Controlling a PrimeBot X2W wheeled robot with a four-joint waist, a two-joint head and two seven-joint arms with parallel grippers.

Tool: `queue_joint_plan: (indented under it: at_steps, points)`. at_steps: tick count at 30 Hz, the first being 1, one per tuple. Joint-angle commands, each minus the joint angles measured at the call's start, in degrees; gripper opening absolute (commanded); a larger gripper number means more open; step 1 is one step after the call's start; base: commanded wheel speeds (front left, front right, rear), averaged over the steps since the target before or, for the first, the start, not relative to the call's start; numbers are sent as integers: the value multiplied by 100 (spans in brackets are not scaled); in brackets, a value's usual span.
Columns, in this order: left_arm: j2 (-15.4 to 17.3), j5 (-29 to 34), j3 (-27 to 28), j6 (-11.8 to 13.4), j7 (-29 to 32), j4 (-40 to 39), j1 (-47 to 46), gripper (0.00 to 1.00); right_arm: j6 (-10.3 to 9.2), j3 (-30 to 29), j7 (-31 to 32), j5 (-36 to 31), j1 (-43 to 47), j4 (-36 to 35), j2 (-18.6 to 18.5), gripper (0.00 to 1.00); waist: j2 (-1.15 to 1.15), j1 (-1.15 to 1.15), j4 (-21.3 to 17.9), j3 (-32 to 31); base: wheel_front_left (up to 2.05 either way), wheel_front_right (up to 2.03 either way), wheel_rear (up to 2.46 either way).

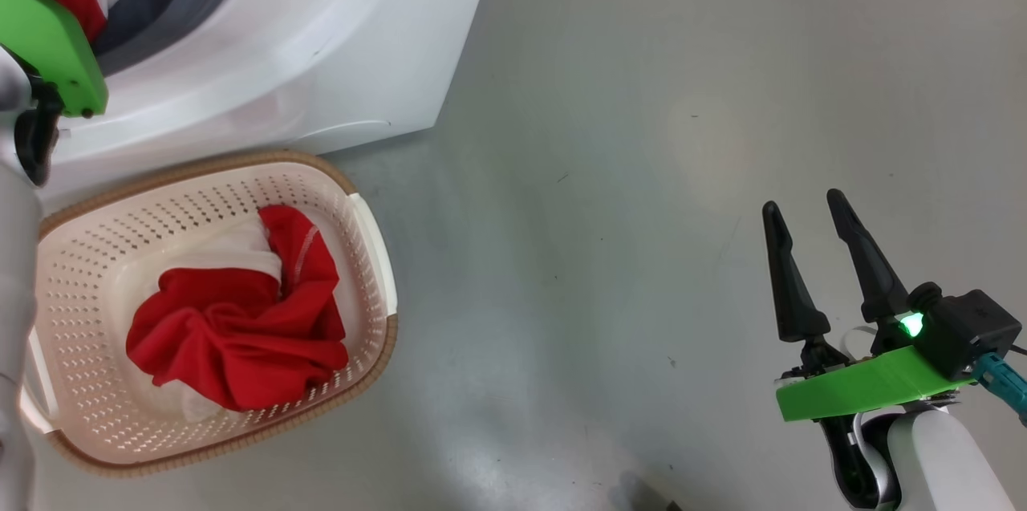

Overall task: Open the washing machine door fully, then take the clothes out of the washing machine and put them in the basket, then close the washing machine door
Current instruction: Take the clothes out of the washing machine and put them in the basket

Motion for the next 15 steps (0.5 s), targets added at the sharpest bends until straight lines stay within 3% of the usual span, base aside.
queue_joint_plan:
  at_steps: [1,15]
  points:
    - [256,-22,37,-21,10,-87,-117,0,35,94,-36,71,-28,-112,-79,100,0,0,11,1,0,0,0]
    - [266,58,-179,-98,-886,-272,-128,0,35,85,-36,120,-75,-92,-79,100,0,0,221,17,0,0,0]
